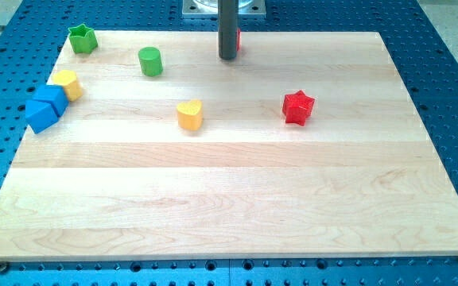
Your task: Slightly move the hexagon to the left
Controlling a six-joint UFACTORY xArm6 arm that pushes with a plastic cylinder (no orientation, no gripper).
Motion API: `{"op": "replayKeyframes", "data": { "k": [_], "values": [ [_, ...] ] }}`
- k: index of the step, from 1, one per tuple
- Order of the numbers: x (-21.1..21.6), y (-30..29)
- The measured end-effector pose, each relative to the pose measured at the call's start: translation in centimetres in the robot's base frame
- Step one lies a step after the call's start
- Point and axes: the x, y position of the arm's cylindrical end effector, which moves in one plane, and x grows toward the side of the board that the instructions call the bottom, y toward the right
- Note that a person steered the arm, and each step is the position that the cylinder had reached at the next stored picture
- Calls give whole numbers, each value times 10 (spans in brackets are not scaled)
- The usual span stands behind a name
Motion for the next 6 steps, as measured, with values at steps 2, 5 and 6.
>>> {"op": "replayKeyframes", "data": {
  "k": [2, 5, 6],
  "values": [
    [40, -57],
    [106, -228],
    [105, -236]
  ]
}}
